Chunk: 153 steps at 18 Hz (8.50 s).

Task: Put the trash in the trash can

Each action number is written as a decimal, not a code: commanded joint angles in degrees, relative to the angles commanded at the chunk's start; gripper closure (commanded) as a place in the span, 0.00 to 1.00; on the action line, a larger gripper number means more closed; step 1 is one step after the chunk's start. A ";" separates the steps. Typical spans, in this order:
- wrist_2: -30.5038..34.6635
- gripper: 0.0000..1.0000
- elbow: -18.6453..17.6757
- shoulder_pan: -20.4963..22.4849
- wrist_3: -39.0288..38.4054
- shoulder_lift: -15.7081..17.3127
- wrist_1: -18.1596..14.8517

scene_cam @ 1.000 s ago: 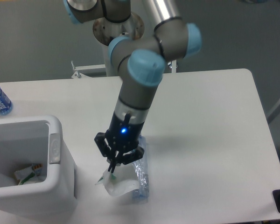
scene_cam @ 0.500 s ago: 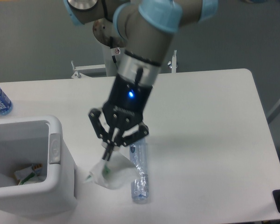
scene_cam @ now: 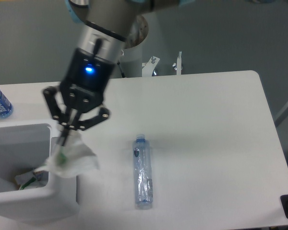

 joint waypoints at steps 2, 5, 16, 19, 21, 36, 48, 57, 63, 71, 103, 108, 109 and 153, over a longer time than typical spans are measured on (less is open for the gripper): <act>0.00 1.00 -0.44 -1.67 0.35 -0.61 0.09; 0.00 0.30 -0.88 -3.17 2.45 -1.93 1.92; 0.35 0.00 0.87 0.95 -4.65 -2.99 3.96; 1.49 0.00 0.70 3.94 -4.57 -3.08 3.78; 5.60 0.00 0.35 5.96 -4.48 -3.16 3.69; 19.69 0.00 -1.41 12.91 13.45 -15.72 3.43; 19.77 0.00 -3.25 9.31 12.83 -24.00 3.34; 26.10 0.00 -3.96 7.73 12.39 -27.15 3.52; 28.30 0.00 -3.87 6.58 12.22 -28.30 3.69; 31.11 0.25 -4.13 5.71 12.04 -28.65 3.60; 10.28 0.49 18.27 12.74 -2.55 -18.72 4.04; 9.93 0.51 18.54 10.63 -5.00 -16.00 4.04; 9.93 0.51 18.54 9.84 -5.53 -15.56 4.04; 15.29 0.00 13.89 8.41 1.82 -10.55 8.53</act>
